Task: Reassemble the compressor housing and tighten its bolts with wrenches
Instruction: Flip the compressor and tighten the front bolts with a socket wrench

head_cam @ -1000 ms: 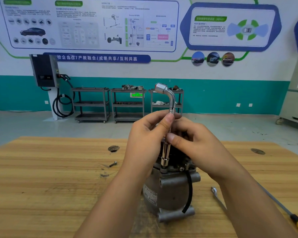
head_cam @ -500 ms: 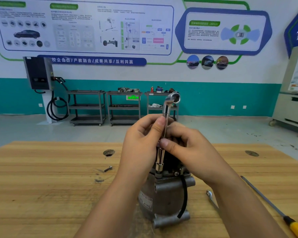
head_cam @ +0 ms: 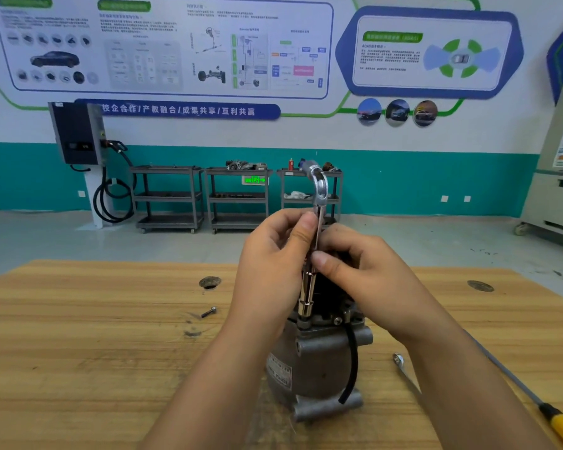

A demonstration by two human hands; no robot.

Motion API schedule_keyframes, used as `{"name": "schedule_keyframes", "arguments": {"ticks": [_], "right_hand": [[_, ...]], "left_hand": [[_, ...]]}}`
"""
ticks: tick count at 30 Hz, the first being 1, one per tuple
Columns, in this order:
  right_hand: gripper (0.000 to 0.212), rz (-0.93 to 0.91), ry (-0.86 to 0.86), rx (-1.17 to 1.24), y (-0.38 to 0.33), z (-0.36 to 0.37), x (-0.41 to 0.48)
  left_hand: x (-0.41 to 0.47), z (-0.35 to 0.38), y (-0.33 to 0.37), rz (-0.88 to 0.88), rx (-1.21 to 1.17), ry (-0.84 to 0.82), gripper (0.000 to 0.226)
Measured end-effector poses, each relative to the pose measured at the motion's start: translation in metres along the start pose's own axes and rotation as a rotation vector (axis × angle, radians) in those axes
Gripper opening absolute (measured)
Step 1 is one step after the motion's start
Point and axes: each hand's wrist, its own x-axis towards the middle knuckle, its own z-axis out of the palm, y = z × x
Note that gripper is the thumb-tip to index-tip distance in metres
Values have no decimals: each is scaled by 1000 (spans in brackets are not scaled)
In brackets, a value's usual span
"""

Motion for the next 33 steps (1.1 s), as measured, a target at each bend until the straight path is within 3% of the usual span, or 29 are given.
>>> {"name": "schedule_keyframes", "arguments": {"ticks": [6,11,15,19,22,25,33], "right_hand": [[11,12,88,22,2,6,-1],[11,18,23,78,2,1,-1],[1,23,57,82,5,3,-1],[16,4,119,24,6,7,0],[9,6,47,47,4,4,-1],[18,10,11,68,4,-1,-1],[10,-8,52,39,3,3,-1]], "left_hand": [[-2,1,3,37,11,-21,23],[-3,0,2,41,-9,-54,22],[-2,1,2,22,-16,-68,28],[-3,2,1,84,65,-13,21],[-3,1,0,60,31,-16,24],[-2,2,1,41,6,-30,32],[-4,2,2,85,105,-28,15]]}}
